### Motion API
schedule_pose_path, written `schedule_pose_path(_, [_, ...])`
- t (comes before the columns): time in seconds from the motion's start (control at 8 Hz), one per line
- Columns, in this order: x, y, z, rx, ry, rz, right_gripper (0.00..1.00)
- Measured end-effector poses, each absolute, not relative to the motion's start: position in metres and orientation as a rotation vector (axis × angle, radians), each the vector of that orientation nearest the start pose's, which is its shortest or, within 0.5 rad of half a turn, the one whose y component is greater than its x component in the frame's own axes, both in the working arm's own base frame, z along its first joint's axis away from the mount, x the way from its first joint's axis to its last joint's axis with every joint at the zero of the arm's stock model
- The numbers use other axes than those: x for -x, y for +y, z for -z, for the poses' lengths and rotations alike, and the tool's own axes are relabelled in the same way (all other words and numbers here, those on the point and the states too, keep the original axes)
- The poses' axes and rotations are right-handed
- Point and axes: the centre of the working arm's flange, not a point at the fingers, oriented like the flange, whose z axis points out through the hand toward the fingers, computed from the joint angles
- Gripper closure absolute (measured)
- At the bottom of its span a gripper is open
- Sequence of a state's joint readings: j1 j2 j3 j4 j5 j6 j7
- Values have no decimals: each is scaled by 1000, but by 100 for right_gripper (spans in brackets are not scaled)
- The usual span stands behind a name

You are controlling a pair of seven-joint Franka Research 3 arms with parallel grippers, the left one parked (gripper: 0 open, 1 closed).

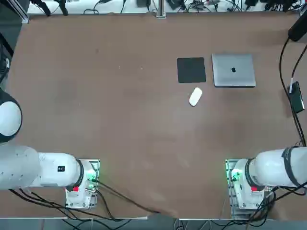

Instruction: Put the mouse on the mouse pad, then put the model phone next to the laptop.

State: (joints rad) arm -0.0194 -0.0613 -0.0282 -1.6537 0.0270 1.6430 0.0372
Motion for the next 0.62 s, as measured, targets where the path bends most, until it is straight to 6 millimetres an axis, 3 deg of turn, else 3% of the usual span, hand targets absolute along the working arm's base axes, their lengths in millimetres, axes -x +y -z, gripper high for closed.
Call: schedule_pose_path(0.62, [-542, -17, -625, 3110, 114, 77, 0])
